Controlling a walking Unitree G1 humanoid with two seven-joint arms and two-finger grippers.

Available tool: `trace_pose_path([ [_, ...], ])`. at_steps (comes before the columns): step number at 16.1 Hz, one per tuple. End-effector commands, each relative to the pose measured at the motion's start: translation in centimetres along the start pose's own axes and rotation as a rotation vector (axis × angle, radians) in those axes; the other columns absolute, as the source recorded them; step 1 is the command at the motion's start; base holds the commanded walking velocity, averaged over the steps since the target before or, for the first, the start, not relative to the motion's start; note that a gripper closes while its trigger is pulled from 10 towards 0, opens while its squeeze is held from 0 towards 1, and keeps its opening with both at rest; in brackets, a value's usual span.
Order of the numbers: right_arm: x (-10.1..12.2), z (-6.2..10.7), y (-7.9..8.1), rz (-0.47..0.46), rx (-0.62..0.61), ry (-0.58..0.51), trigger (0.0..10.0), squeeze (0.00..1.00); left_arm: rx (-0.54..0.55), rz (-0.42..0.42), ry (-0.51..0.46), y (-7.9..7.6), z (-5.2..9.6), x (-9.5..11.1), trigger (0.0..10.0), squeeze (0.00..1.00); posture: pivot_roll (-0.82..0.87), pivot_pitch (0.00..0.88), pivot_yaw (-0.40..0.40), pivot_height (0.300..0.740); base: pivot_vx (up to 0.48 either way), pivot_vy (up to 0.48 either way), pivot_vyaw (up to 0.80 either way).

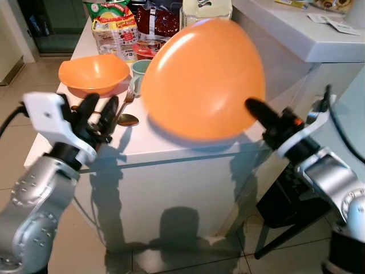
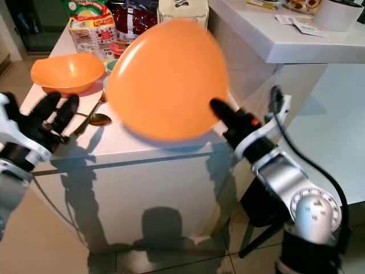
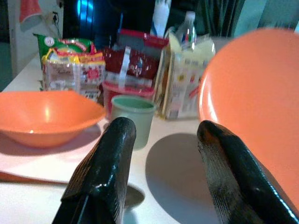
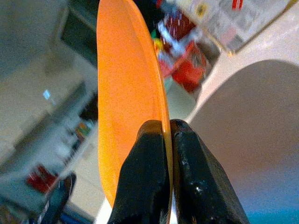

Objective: Setting the table

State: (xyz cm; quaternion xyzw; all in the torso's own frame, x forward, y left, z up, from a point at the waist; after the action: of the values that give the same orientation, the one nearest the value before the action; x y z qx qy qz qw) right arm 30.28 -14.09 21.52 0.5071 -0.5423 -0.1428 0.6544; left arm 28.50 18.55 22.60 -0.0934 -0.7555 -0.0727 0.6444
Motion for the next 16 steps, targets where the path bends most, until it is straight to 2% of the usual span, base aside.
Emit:
trace_pose_path([
  [1, 0.0, 0.1, 1.4, 0.072, 0.025, 0.006, 3.0, 0.00, -0.014, -0.041, -0.008, -0.8, 0.0, 0.4, 10.0, 0.00, 0.08, 0.000, -0.044, 0.740, 0.000, 0.000, 0.00],
  [2, -0.1, 0.1, 1.9, 0.130, 0.033, 0.015, 10.0, 0.00, -0.013, -0.049, -0.010, -1.2, -0.1, 0.5, 10.0, 0.00, 0.09, 0.000, -0.044, 0.740, 0.000, 0.000, 0.00],
  [4, 0.3, -0.2, 3.1, 0.324, 0.028, -0.019, 10.0, 0.00, -0.008, -0.064, -0.023, -1.9, -0.4, 0.8, 10.0, 0.00, 0.07, 0.000, -0.038, 0.740, 0.000, 0.000, 0.00],
  [5, 0.7, -0.3, 3.5, 0.367, 0.028, -0.052, 10.0, 0.00, 0.009, -0.061, -0.030, -1.7, -0.6, 0.8, 10.0, 0.00, 0.06, 0.000, -0.033, 0.740, 0.000, 0.000, 0.00],
  [6, 1.7, -0.4, 4.7, 0.454, 0.056, -0.125, 10.0, 0.00, 0.037, -0.080, -0.041, -1.3, -1.0, 0.9, 10.0, 0.00, 0.06, 0.000, -0.032, 0.740, 0.000, 0.000, 0.00],
  [7, 2.1, -0.4, 5.5, 0.503, 0.083, -0.155, 10.0, 0.00, 0.057, -0.104, -0.044, -1.1, -1.1, 1.1, 10.0, 0.00, 0.06, 0.000, -0.033, 0.740, 0.000, 0.000, 0.00],
  [8, 2.0, -0.5, 5.7, 0.593, 0.085, -0.146, 10.0, 0.00, 0.060, -0.120, -0.036, -1.0, -1.0, 1.1, 10.0, 0.00, 0.07, 0.000, -0.039, 0.740, 0.000, 0.000, 0.00],
  [9, 1.8, -0.5, 5.7, 0.629, 0.082, -0.138, 10.0, 0.00, 0.056, -0.127, -0.032, -1.1, -1.0, 1.1, 10.0, 0.00, 0.07, 0.000, -0.039, 0.740, 0.000, 0.000, 0.00],
  [11, 1.0, -0.8, 5.7, 0.605, 0.083, -0.137, 10.0, 0.00, 0.070, -0.138, -0.017, -1.1, -1.1, 0.7, 10.0, 0.00, 0.07, 0.000, -0.040, 0.740, 0.000, 0.000, 0.00],
  [16, 0.0, -1.1, 4.5, 0.661, 0.030, -0.141, 10.0, 0.00, 0.032, -0.164, 0.020, -2.6, -1.8, -0.6, 10.0, 0.00, 0.08, 0.000, -0.043, 0.740, 0.000, 0.000, 0.00],
])
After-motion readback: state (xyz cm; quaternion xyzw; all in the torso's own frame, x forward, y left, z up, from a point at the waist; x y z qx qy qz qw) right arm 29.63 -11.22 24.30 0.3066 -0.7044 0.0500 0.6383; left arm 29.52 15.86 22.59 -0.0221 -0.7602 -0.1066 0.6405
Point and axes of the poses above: a point about 5 cm out from each wrist's last joint towards the gripper, its own z axis pointing back from the gripper into the wrist, its own x axis along the axis of the wrist's last joint, y = z × x, the point moved 4 cm from there along -z, pointing out of the wrist towards the gripper, and after that the axes turned 4 degrees about -z, right-handed, at the moved point
